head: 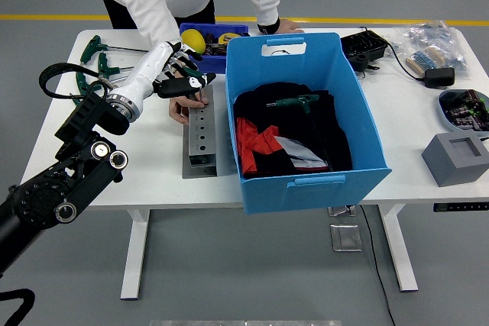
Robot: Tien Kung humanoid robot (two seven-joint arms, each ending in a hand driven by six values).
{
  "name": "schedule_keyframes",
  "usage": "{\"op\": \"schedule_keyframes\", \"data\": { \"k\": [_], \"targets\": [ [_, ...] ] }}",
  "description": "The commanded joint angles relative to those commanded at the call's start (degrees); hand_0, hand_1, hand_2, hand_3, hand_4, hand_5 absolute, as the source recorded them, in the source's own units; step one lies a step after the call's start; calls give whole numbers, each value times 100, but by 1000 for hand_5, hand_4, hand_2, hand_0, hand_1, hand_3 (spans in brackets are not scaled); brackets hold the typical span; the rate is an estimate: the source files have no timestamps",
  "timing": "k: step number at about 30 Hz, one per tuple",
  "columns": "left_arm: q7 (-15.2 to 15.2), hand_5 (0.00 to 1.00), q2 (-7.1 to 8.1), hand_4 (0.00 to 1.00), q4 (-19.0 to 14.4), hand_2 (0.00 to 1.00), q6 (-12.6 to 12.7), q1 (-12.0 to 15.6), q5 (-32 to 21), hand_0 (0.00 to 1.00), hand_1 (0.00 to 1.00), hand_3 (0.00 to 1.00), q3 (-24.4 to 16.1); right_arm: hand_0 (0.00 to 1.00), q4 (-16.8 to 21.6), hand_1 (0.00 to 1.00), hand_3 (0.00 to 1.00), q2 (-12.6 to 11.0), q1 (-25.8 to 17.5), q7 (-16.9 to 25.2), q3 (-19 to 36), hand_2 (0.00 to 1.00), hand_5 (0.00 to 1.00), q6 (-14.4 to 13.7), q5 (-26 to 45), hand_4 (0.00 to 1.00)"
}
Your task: Lift tool from toolbox,place it in box,lift tool from toolbox,place it in box
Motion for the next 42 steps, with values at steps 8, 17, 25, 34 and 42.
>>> {"op": "schedule_keyframes", "data": {
  "k": [8, 17, 25, 34, 42],
  "targets": [
    [201, 615, -64, 719, 155, 647, 650, 114, -1937, 329, 500, 718, 0, 631, -3, 632, 549, 3, 21, 7, -26, 684, 636, -3, 51, 803],
    [101, 675, -97, 717, 500, 677, 568, 49, -4134, 340, 510, 796, 96, 633, -2, 632, 549, 5, 31, 0, -10, 684, 635, 3, 18, 802],
    [-9, 810, -138, 760, 893, 672, 360, -113, -6070, 341, 515, 881, 235, 635, 1, 633, 549, 8, 42, -1, -14, 683, 635, 2, 22, 803],
    [-56, 835, -140, 767, 1298, 678, 175, -326, -7963, 343, 515, 895, 372, 636, 3, 632, 549, 18, 55, 5, -42, 684, 636, 6, 43, 803],
    [-123, 859, -153, 773, 1624, 679, 11, -543, -8126, 344, 518, 895, 540, 636, 7, 632, 549, 18, 73, 0, -36, 683, 636, 18, 10, 803]
  ]
}}
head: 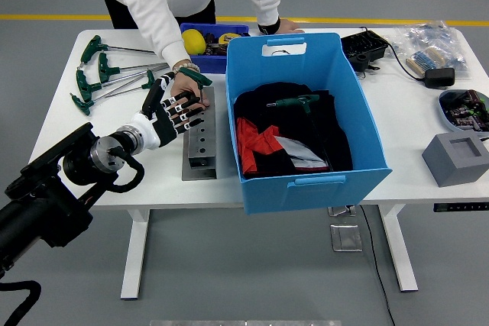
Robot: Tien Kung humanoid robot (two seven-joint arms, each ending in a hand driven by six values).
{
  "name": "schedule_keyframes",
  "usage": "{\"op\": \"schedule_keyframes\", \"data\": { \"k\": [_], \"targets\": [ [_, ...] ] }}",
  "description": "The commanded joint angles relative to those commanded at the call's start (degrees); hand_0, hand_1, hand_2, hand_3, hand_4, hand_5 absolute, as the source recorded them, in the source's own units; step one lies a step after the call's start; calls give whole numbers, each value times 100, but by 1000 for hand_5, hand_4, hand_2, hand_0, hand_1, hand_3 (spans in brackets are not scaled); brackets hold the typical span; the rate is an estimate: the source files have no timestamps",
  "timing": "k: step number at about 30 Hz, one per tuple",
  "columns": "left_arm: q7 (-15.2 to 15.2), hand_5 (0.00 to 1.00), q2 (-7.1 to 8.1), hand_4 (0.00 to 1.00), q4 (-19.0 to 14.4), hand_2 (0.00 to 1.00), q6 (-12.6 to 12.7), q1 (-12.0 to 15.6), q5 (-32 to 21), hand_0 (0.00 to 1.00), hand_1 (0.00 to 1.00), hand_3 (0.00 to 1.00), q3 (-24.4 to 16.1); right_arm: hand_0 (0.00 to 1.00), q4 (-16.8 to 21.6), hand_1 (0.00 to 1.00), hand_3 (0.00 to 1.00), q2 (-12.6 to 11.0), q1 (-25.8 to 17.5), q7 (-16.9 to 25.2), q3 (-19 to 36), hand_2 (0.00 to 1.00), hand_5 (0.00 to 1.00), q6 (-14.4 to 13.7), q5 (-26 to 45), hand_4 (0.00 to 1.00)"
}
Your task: Lift tool from toolbox,place it in box,lift tool from toolbox,place it in box
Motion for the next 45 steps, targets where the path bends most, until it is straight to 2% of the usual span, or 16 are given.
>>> {"op": "schedule_keyframes", "data": {
  "k": [23, 36, 37, 42, 43, 45],
  "targets": [
    [-224, 896, -249, 787, 510, 685, -179, -540, -286, 353, 533, 904, 532, 638, 14, 632, 549, -24, 96, 5, -73, 683, 637, 10, 15, 803],
    [-347, 920, -437, 791, 829, 699, -274, -661, -510, 368, 544, 901, 632, 641, 27, 634, 549, -35, 129, 11, -121, 683, 637, 13, 47, 803],
    [-349, 931, -443, 791, 825, 766, -280, -662, -518, 407, 589, 895, 622, 640, 28, 633, 549, -35, 128, 13, -126, 683, 637, 12, 52, 803],
    [-371, 931, -451, 791, 699, 766, -322, -656, -547, 407, 589, 895, 526, 640, 30, 633, 549, -34, 108, 10, -115, 683, 637, 12, 49, 803],
    [-371, 935, -449, 792, 672, 854, -326, -659, -553, 491, 649, 893, 514, 639, 30, 633, 549, -34, 105, 10, -114, 683, 638, 13, 47, 804],
    [-372, 935, -448, 792, 615, 854, -326, -660, -570, 491, 649, 893, 487, 639, 31, 633, 549, -36, 99, 9, -112, 683, 638, 16, 39, 804]
  ]
}}
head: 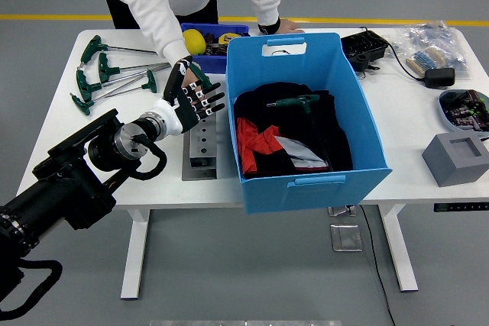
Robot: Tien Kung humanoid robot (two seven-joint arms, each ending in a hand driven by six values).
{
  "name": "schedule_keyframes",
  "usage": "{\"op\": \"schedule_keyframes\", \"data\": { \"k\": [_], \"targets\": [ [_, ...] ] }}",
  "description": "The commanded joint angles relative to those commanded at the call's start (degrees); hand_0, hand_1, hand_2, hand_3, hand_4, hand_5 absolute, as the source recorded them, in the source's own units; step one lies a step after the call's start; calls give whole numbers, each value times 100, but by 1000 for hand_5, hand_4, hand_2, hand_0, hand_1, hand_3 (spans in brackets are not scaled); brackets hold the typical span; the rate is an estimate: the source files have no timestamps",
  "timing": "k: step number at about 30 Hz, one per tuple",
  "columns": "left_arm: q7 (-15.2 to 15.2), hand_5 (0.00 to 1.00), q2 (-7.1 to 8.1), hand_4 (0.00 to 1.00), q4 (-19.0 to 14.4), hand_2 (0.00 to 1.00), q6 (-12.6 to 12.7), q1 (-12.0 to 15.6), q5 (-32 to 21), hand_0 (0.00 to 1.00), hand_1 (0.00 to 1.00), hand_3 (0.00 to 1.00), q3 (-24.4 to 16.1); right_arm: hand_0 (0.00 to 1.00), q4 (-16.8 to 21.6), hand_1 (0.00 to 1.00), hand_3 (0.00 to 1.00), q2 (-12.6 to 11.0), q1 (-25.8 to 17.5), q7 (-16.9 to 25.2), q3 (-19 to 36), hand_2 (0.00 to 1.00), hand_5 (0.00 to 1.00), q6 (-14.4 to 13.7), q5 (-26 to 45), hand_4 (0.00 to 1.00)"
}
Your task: Lift tool from toolbox,place it in box,lift tool from toolbox,place it in box
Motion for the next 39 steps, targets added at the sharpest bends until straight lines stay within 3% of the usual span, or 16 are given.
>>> {"op": "schedule_keyframes", "data": {
  "k": [3, 4, 17, 30, 36, 39],
  "targets": [
    [2, 935, 9, 792, -103, 854, 3, 11, -45, 491, 649, 893, -34, 639, 2, 633, 549, -3, -12, -2, 3, 683, 638, 4, -8, 804],
    [3, 945, 17, 795, -143, 868, 5, 17, -49, 541, 676, 878, -44, 638, 2, 633, 549, -4, -16, -2, 4, 683, 638, 6, -8, 803],
    [6, 962, 158, 794, -870, 881, 220, 138, -101, 568, 697, 867, -278, 636, -1, 632, 549, -1, -51, 7, -16, 683, 638, 3, 51, 803],
    [46, 967, 252, 795, -2210, 880, 710, 136, 91, 579, 703, 866, -646, 634, -13, 631, 550, -13, -59, 17, -10, 683, 638, 11, 55, 803],
    [43, 965, 266, 795, -2722, 872, 739, 32, 127, 580, 703, 859, -627, 634, -15, 631, 550, -20, -57, 18, 6, 683, 636, 14, 24, 803],
    [81, 965, 270, 795, -2925, 872, 651, -75, 220, 580, 703, 859, -404, 634, -16, 631, 550, -19, -61, 19, 7, 683, 636, 11, 29, 803]
  ]
}}
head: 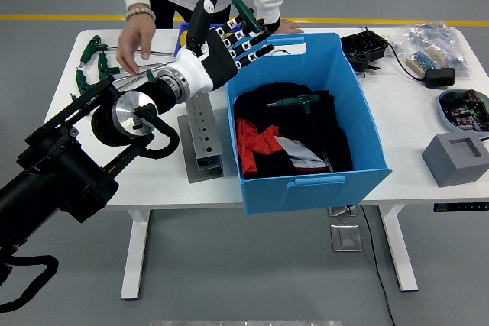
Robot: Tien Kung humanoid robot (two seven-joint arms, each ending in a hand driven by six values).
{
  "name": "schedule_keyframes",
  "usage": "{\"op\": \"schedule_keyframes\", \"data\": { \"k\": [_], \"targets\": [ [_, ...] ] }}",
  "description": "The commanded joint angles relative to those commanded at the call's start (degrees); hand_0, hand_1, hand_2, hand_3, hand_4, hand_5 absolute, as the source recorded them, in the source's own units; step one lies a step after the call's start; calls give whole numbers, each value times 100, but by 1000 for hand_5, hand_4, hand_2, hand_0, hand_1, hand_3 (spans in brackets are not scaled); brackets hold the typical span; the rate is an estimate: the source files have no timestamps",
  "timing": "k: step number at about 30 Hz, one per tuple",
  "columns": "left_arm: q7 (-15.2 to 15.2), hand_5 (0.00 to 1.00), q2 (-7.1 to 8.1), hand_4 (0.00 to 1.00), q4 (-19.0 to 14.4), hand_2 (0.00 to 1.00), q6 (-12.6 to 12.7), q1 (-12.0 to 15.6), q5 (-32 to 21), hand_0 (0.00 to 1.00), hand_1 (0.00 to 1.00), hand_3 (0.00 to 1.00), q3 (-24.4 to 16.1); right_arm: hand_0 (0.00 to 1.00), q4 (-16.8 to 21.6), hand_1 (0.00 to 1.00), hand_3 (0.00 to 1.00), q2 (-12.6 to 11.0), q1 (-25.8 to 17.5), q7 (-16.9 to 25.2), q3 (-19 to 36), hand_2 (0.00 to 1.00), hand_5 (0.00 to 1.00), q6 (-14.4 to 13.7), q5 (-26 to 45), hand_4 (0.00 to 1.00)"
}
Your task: Lift tool from toolbox,place it in box,lift tool from toolbox,place it in box
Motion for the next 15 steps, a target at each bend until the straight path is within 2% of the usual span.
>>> {"op": "schedule_keyframes", "data": {
  "k": [3, 5, 9, 12, 13, 15],
  "targets": [
    [96, 959, -48, 793, 67, 864, -221, -168, 204, 579, 703, 857, 397, 633, -1, 631, 550, -1, -3, -3, 21, 683, 636, 3, -23, 803],
    [155, 959, -144, 793, 263, 864, -453, -330, 484, 579, 703, 857, 776, 633, 1, 631, 550, -2, 6, -8, 29, 683, 636, 9, -53, 803],
    [298, 956, -369, 788, 869, 866, -1002, -658, 880, 580, 706, 857, 1536, 634, 6, 631, 550, -5, 32, -16, 33, 683, 636, 11, -96, 803],
    [264, 956, -555, 788, 1465, 866, -1442, -824, 1522, 580, 706, 857, 2069, 634, 8, 631, 550, -18, 53, -7, -4, 683, 636, 4, -51, 803],
    [245, 992, -606, 798, 1642, 858, -1549, -842, 1741, 604, 717, 851, 2178, 633, 9, 631, 550, -21, 58, -5, -11, 683, 636, 3, -44, 804],
    [194, 992, -704, 798, 1966, 858, -1664, -860, 2188, 604, 717, 851, 2340, 633, 9, 631, 550, -26, 71, 1, -33, 683, 636, -2, -21, 804]
  ]
}}
